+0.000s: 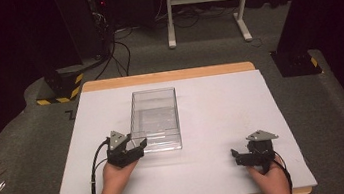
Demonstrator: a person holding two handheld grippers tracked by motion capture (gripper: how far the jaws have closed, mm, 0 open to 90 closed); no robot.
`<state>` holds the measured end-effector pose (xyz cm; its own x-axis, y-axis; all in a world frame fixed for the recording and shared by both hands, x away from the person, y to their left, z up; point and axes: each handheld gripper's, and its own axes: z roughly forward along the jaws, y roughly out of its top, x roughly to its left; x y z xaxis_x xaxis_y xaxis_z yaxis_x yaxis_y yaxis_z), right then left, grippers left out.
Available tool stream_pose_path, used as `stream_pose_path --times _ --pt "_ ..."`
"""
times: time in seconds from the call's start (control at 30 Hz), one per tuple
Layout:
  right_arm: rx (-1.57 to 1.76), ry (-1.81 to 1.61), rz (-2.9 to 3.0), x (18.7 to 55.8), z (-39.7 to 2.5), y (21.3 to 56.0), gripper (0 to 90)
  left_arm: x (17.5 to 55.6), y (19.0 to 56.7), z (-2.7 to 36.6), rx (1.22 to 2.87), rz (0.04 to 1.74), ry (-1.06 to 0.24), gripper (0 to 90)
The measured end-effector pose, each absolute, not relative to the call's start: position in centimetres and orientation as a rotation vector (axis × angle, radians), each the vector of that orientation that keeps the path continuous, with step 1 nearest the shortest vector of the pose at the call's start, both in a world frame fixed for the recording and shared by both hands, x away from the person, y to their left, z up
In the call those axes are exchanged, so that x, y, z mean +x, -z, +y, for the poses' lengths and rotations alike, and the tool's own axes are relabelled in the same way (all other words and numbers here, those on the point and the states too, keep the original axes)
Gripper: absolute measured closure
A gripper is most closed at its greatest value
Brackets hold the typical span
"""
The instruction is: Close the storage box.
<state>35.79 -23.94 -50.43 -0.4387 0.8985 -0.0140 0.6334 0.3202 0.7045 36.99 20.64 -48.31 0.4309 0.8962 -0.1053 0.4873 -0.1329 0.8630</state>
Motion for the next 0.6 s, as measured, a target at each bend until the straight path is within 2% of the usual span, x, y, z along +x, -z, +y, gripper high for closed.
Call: stream_pose_path --times 0.6 --pt "1.357 -0.887 2.187 35.8 -23.9 50.4 10.5 34.0 48.4 24.6 1.834 1.180 -0.500 26.2"
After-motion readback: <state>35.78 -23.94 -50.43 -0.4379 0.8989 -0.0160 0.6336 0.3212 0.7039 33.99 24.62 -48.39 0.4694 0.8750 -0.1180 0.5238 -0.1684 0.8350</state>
